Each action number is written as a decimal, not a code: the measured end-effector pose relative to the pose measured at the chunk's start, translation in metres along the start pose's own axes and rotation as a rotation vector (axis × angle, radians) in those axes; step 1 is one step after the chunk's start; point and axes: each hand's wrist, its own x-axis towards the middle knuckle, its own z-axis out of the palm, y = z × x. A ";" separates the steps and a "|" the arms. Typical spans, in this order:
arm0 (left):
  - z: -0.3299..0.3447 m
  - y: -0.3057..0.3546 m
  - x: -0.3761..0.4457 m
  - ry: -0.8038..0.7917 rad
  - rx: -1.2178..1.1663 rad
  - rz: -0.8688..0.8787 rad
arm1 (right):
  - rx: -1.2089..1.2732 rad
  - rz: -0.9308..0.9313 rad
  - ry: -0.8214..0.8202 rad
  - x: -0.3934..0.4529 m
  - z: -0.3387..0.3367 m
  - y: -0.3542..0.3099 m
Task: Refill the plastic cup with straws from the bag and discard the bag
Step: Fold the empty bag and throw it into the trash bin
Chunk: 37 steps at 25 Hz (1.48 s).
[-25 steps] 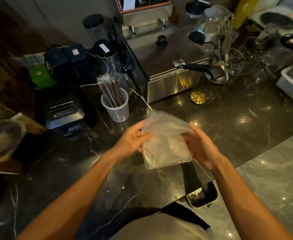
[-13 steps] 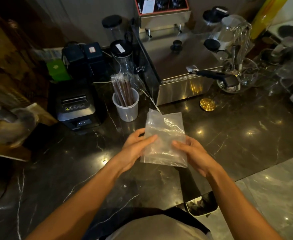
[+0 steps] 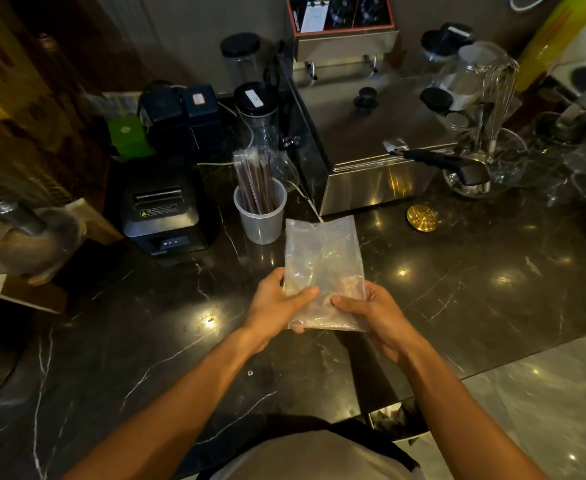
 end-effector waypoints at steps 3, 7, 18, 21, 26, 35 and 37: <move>-0.007 0.006 0.000 -0.050 0.070 0.044 | 0.037 0.020 0.051 -0.003 -0.005 -0.003; -0.016 0.018 0.006 -0.109 -0.046 -0.010 | -0.003 0.024 0.124 -0.005 -0.011 -0.008; -0.024 0.021 0.009 -0.357 -0.176 -0.120 | 0.193 -0.129 0.083 -0.028 -0.019 -0.002; -0.024 0.018 0.010 -0.392 -0.105 -0.124 | 0.165 -0.161 0.083 -0.038 -0.020 0.002; -0.015 0.023 0.012 -0.382 0.121 -0.054 | 0.157 -0.183 0.057 -0.046 -0.035 0.003; 0.006 0.038 0.014 -0.317 -0.021 0.025 | 0.016 -0.028 0.063 -0.056 -0.049 0.008; 0.016 0.030 0.010 -0.370 -0.154 -0.197 | 0.002 -0.076 0.136 -0.061 -0.051 0.009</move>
